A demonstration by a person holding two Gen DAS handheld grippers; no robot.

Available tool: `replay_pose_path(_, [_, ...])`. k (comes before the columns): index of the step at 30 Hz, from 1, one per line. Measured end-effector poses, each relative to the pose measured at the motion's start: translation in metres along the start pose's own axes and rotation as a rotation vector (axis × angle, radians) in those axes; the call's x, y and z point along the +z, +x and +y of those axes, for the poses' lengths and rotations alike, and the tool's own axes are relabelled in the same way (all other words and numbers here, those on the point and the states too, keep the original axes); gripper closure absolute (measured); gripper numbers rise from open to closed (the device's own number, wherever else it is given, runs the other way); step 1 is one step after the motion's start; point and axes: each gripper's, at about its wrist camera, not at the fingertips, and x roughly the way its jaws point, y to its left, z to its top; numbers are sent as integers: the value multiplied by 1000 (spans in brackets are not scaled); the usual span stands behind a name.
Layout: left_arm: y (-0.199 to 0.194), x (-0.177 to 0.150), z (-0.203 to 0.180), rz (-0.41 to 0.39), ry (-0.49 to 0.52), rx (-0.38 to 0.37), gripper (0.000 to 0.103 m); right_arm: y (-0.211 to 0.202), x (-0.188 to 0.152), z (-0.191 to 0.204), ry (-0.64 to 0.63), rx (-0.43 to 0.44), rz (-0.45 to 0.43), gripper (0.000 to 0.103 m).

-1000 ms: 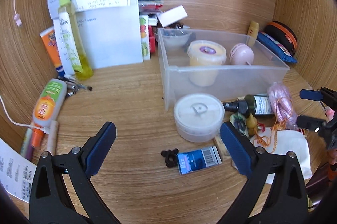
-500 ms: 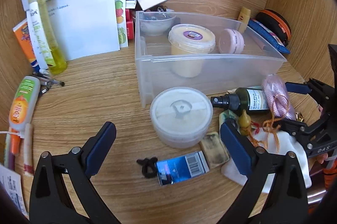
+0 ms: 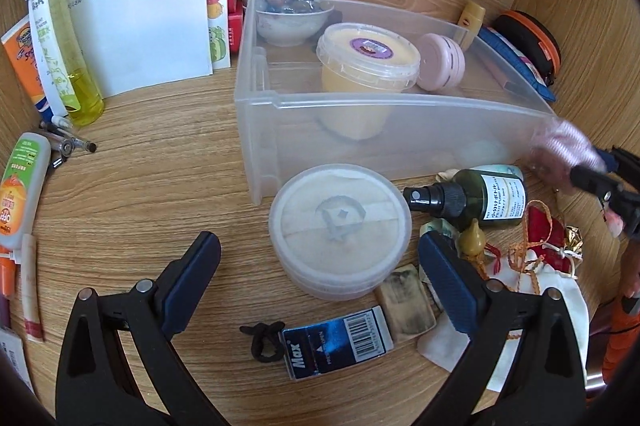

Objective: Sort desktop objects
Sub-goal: 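Lift the pink rope bag with the right tool while the left tool grasps the white tub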

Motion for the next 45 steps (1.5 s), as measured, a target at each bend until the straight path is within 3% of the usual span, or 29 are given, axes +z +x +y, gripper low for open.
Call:
replay_pose_path(10, [5,4,-3,10,18,7,3,-12,17,-42,109,29,-33,64])
replay_pose_path(20, [16,8,0,30,-9,-8,3,20,9,-11,-88,-74,42,57])
replay_pose_path(24, [12,8,1,2,0,-6,3,36,4,1,-165,-125,64,59])
replay_pose_path(25, [12,8,1,-2,1,-11,6,38,2,4,-182,-136,62,63])
replay_pose_path(29, [13,7,0,-3,17,-18,39,37,0,13,-222,-166,46,71])
replay_pose_path(35, [10,4,0,-14,13,-31,38,14,10,4,-153,-142,10,76])
replay_pose_path(45, [-19,2,-3,-115,25,7,38,-33,26,-3,-59,-71,-78,77])
